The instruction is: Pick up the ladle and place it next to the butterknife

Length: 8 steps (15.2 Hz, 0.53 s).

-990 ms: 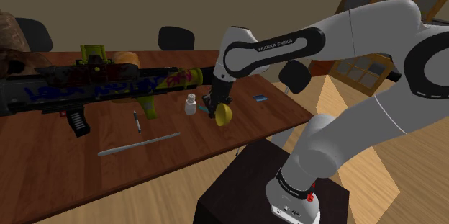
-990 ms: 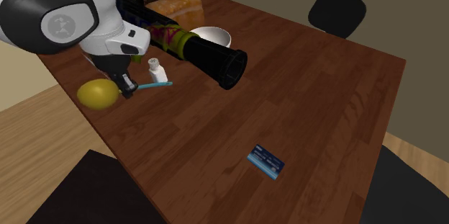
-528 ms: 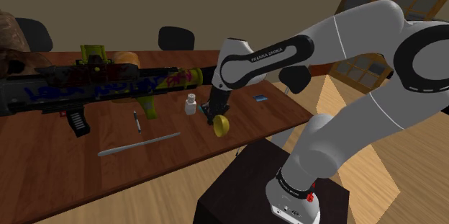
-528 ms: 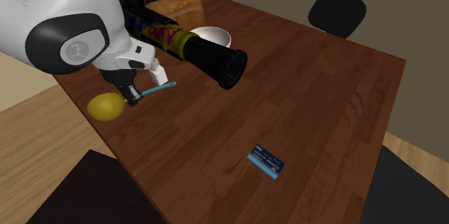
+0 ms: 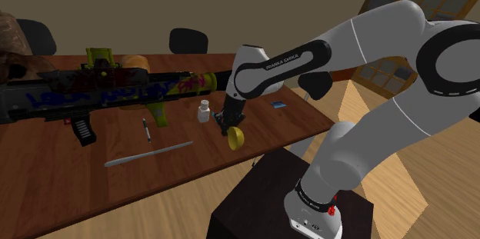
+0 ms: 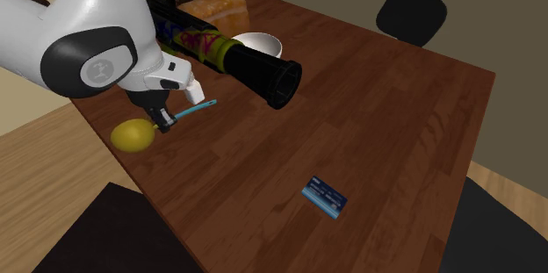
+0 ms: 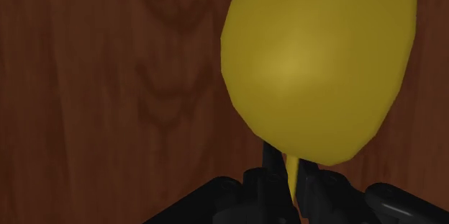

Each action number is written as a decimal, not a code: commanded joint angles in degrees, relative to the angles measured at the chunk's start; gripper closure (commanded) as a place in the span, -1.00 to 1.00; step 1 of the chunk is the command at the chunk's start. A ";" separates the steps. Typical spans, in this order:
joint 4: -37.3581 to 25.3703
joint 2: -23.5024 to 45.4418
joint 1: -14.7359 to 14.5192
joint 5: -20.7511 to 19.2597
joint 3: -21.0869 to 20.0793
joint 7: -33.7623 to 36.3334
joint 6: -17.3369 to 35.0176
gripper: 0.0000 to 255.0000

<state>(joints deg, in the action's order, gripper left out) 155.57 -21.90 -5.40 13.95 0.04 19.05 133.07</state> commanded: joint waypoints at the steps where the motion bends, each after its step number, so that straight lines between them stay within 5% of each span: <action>1: 0.01 0.02 0.00 0.00 0.01 0.00 0.02 1.00; 2: 0.01 0.02 0.00 0.00 0.00 0.00 0.02 -1.00; 8: -0.89 -1.47 0.38 -0.60 0.16 0.31 -2.38 -1.00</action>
<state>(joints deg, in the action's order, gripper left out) 155.13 -22.72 -5.24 13.66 0.07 19.31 131.87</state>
